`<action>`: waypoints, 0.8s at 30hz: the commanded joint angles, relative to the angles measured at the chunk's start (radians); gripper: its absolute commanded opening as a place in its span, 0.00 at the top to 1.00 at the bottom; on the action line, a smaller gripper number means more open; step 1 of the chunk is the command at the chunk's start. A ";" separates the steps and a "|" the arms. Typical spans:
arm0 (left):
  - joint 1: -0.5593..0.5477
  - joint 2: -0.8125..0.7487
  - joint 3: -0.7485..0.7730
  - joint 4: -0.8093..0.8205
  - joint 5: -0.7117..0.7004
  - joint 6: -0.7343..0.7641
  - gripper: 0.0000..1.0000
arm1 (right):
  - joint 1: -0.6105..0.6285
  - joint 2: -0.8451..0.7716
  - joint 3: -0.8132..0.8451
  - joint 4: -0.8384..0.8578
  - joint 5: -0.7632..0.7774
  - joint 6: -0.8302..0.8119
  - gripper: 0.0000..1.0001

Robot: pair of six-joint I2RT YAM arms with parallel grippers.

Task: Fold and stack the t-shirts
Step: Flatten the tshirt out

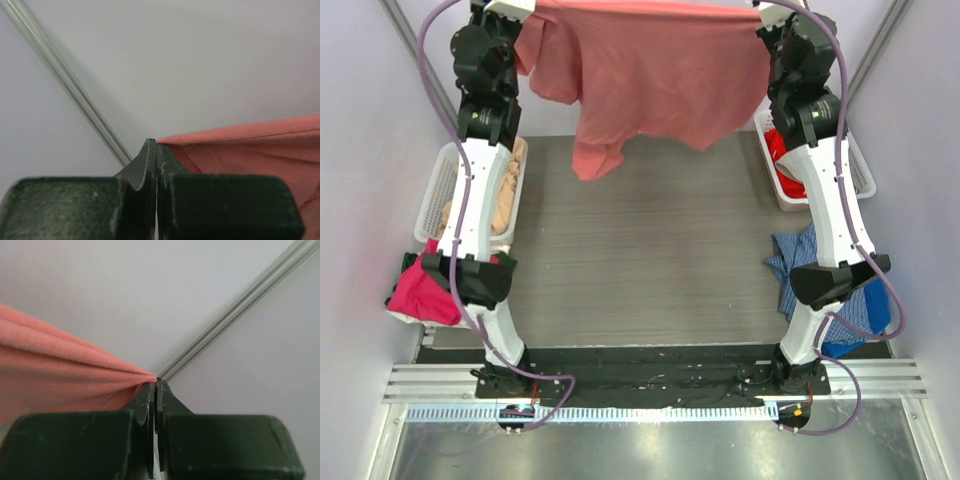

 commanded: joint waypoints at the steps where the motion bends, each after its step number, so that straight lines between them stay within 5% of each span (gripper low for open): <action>1: 0.105 -0.237 -0.147 0.185 -0.156 -0.034 1.00 | -0.063 -0.144 -0.047 0.053 0.175 -0.013 0.99; 8: 0.107 -0.530 -0.717 0.153 -0.039 -0.112 1.00 | -0.064 -0.419 -0.579 0.084 0.129 0.053 0.99; 14: 0.106 -0.705 -1.059 0.023 0.097 -0.155 1.00 | -0.063 -0.563 -0.908 0.071 0.106 0.071 0.99; 24: 0.106 -0.848 -1.194 -0.352 0.369 -0.172 1.00 | -0.066 -0.698 -1.067 -0.085 0.056 0.105 0.99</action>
